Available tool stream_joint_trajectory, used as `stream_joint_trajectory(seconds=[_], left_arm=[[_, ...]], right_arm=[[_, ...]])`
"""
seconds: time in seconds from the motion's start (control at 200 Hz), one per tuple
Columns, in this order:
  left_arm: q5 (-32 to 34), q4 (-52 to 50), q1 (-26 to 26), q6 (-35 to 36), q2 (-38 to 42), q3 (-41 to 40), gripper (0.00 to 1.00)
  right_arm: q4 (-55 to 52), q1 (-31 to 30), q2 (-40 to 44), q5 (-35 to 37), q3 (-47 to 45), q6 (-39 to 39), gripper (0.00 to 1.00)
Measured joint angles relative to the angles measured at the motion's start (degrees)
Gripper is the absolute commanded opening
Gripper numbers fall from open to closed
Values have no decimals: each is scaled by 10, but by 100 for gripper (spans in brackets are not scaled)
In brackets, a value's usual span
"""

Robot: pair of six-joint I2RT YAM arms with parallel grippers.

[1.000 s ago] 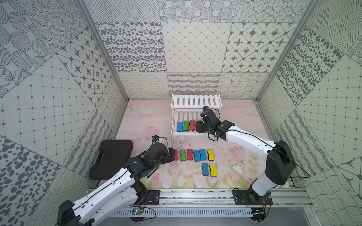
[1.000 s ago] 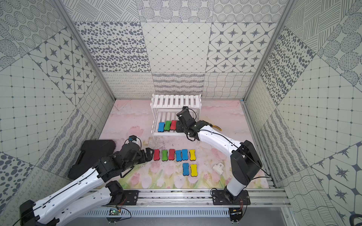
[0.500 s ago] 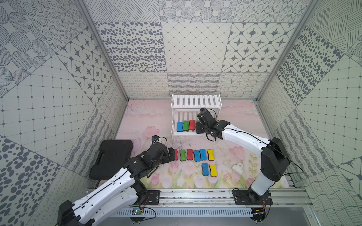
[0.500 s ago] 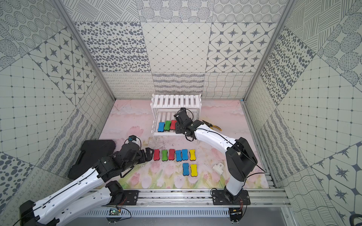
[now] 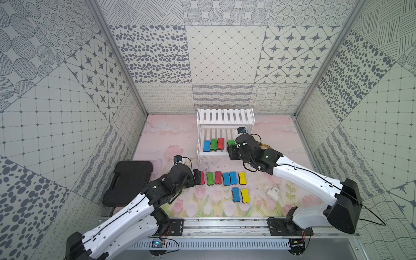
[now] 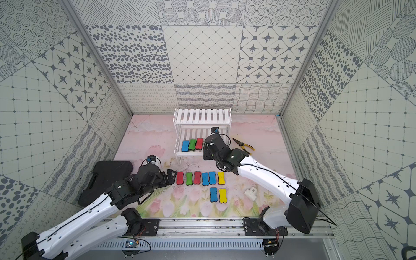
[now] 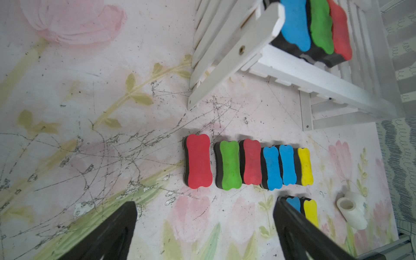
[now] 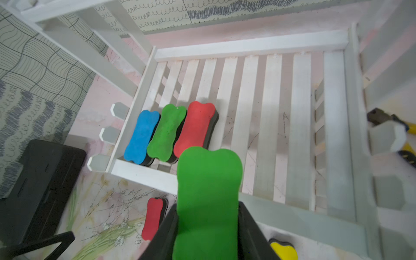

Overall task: Remove the whiteboard erasers from the shelf
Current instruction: Pick up the whiteboard eraser from the shelf, then place the whiteboard eraser at the center of the board.

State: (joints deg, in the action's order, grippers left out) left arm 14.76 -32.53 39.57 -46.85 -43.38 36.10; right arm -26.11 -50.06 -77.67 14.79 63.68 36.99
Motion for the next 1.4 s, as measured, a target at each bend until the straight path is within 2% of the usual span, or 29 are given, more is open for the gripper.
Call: stream_joint_trajectory(seconds=[0.32,0.55,1.036,1.401], left_arm=[[0,-2,0,2,10,27,99],[0,-3,0,2,11,28,99],[4,-32,-1,2,31,32,100],[6,-38,-2,6,33,32,99]], right_arm=[[-68,-98,23,-79,-72,94,34],[-70,-146,-55,-137,-91,161,34],[-76,-169,-106,-177,-110,202,34],[-78,-170,-130,-147,-119,205,37]])
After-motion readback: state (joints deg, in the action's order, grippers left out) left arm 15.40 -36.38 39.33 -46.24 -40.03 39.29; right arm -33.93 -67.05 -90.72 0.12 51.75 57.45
